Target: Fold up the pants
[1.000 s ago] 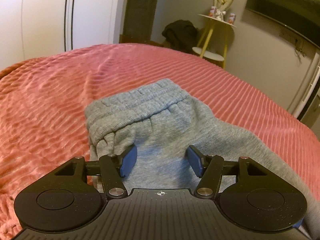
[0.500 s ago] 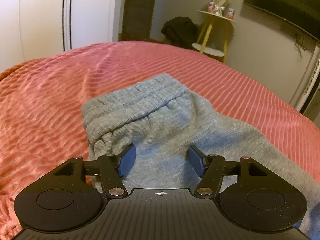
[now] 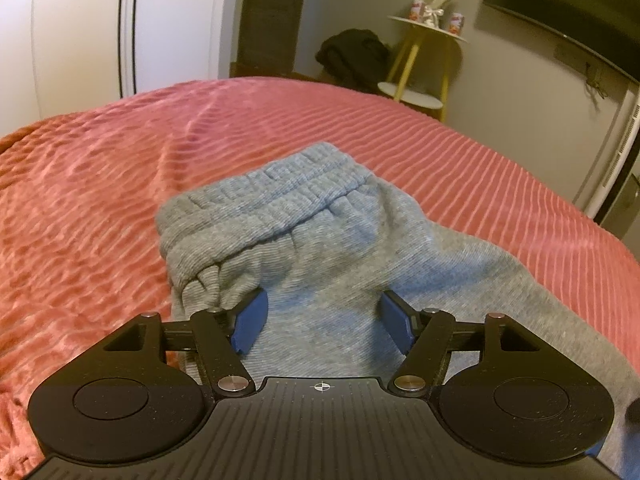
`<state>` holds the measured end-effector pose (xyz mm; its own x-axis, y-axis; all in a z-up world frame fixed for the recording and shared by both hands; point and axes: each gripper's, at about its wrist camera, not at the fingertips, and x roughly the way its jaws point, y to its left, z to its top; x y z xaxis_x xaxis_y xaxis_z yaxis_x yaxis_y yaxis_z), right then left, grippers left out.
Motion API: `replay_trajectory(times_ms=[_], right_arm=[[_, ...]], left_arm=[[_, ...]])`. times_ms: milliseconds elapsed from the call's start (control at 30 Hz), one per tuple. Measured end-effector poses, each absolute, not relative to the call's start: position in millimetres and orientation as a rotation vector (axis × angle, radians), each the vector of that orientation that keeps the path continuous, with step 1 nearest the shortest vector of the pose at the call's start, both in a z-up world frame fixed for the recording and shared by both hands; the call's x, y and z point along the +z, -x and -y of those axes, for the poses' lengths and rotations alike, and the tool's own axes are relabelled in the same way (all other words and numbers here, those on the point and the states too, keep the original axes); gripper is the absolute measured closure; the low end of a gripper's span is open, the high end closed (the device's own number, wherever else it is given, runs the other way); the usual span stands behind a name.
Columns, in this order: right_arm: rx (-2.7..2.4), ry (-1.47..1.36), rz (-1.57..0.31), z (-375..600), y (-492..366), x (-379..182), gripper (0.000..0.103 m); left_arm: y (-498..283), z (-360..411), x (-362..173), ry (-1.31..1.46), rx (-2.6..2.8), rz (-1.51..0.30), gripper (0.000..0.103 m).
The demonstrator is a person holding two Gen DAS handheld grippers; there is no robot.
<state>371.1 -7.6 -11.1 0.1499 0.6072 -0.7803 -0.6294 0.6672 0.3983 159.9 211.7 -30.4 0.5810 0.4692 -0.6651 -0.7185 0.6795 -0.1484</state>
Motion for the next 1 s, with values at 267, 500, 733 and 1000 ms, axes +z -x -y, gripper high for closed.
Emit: replay_trajectory(times_ms=[267, 500, 733, 1000], right_arm=[[0.911, -0.019, -1.146, 11.1, -369.4, -11.7, 0.086], [0.880, -0.243, -1.264, 14.5, -397.5, -31.8, 0.081], [0.859, -0.424, -1.301, 17.9, -405.9, -48.5, 0.087], [0.780, -0.295, -1.077, 7.2, -395.1, -21.9, 0.103]], left_arm=[[-158.8, -210.8, -29.7, 0.427, 0.715, -0.642, 0.033], [-158.6, -210.7, -30.0, 0.423, 0.707, -0.648, 0.032], [-160.1, -211.5, -30.8, 0.419, 0.699, -0.653, 0.031], [-160.3, -214.3, -31.1, 0.424, 0.693, -0.656, 0.031]])
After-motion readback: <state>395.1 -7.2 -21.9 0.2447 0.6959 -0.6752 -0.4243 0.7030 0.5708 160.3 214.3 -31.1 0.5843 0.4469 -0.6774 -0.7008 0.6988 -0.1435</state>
